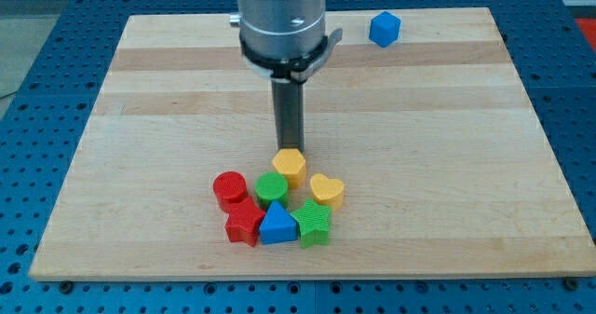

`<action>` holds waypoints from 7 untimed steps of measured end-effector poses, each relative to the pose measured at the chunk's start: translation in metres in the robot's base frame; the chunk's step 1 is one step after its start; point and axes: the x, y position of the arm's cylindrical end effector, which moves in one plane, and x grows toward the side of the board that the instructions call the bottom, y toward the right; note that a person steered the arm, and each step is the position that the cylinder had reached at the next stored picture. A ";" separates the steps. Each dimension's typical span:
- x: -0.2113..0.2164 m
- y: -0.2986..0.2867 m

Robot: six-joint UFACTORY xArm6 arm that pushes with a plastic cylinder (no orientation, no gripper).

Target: Move the blue cube towards center

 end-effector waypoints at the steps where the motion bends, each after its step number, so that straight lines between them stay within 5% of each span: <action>1: 0.006 -0.003; 5: -0.046 0.033; 7: -0.176 0.222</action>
